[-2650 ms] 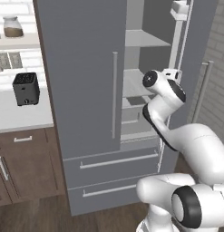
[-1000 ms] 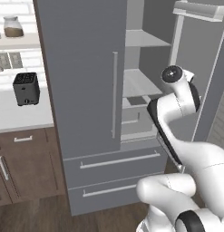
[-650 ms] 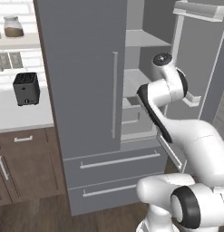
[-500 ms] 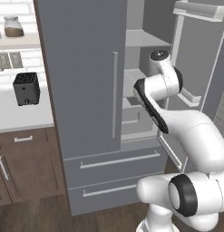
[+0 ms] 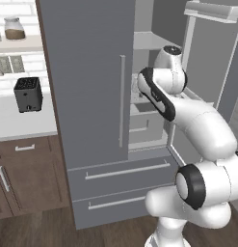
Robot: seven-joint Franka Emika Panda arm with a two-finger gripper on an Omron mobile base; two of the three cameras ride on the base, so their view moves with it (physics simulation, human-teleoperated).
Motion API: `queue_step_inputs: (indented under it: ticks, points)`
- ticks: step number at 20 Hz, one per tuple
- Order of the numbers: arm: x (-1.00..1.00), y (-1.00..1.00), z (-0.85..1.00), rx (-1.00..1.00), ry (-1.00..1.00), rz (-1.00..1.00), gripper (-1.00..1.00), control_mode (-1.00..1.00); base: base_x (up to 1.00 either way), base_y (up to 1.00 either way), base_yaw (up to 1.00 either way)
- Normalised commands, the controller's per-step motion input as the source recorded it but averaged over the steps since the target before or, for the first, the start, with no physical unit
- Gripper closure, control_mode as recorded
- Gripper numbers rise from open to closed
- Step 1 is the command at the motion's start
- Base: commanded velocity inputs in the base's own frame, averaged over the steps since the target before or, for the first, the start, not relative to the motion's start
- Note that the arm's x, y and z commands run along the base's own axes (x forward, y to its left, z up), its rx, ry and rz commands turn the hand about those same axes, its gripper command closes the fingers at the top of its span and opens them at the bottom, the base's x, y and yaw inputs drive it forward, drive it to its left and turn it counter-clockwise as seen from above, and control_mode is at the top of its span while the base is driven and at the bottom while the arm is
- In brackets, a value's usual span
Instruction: Take the strawberry from the fridge and place it on top of the pancake, located on the dining counter.
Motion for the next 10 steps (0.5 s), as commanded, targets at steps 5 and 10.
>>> queue_step_inputs:
  ticks: [5,10]
  points:
    - [0.22,0.64,0.43,-0.06,-0.37,0.02,-1.00,-1.00,0.00,0.00,0.00]
    - [0.53,0.24,0.45,0.00,0.06,0.02,-1.00,-1.00,0.00,0.00,0.00]
